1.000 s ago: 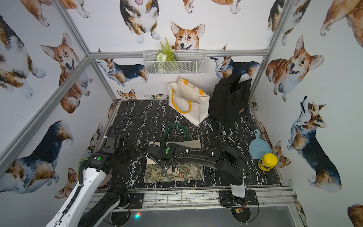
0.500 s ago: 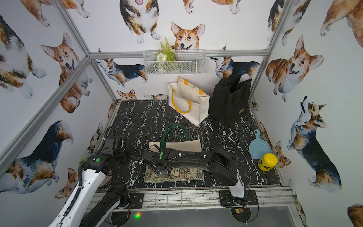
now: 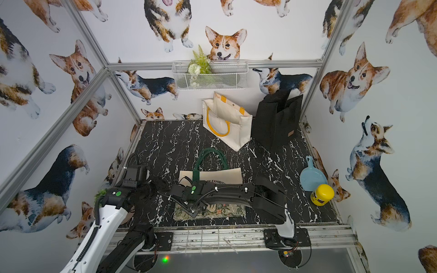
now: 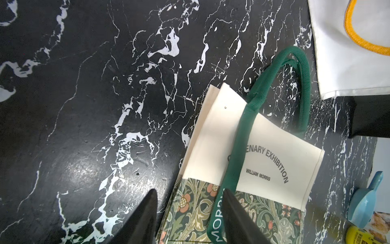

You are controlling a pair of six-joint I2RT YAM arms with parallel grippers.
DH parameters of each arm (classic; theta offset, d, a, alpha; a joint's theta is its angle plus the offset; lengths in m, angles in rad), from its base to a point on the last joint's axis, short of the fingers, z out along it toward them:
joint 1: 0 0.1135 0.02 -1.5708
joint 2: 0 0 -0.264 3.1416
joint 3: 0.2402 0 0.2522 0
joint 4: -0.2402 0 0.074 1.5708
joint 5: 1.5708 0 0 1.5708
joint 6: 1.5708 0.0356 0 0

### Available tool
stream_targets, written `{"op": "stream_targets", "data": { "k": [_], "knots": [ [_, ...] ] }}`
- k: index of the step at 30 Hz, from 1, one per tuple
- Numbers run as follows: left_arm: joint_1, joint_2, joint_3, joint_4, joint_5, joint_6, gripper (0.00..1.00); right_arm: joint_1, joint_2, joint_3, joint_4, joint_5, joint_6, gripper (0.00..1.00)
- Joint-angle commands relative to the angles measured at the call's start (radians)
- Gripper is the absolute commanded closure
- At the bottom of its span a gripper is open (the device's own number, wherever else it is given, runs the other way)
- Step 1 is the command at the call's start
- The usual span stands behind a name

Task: Put away the canvas bag
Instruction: Adjust the canvas bag at the center of the board.

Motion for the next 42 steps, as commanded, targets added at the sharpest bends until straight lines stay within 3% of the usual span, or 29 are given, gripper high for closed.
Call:
{"op": "stream_targets", "data": {
  "k": [1,4,8,10,13,14,26,42],
  "knots": [
    [0.002,-0.005,-0.02,0.024,0.031,-0.019,0.47,0.0,-0.092,0.018,-0.026,0.053,0.052,0.48],
    [0.001,-0.013,-0.062,0.074,0.084,-0.064,0.47,-0.028,-0.15,-0.042,-0.021,0.059,0.121,0.47],
    [0.001,-0.02,-0.131,0.159,0.153,-0.127,0.48,-0.08,-0.194,-0.185,0.064,-0.051,0.197,0.56],
    [0.002,-0.021,-0.148,0.178,0.175,-0.141,0.48,-0.093,-0.189,-0.217,0.084,-0.091,0.222,0.67],
    [0.0,-0.028,-0.156,0.178,0.187,-0.138,0.48,-0.098,-0.153,-0.223,0.102,-0.145,0.23,0.99],
    [0.0,-0.033,-0.156,0.173,0.186,-0.136,0.48,-0.097,-0.135,-0.217,0.104,-0.158,0.232,1.0],
    [0.0,-0.048,-0.188,0.181,0.202,-0.143,0.49,-0.093,0.006,-0.165,0.196,-0.321,0.289,1.0],
    [0.001,-0.049,-0.199,0.193,0.208,-0.141,0.49,-0.042,0.054,-0.156,0.203,-0.344,0.306,1.0]
  ]
}}
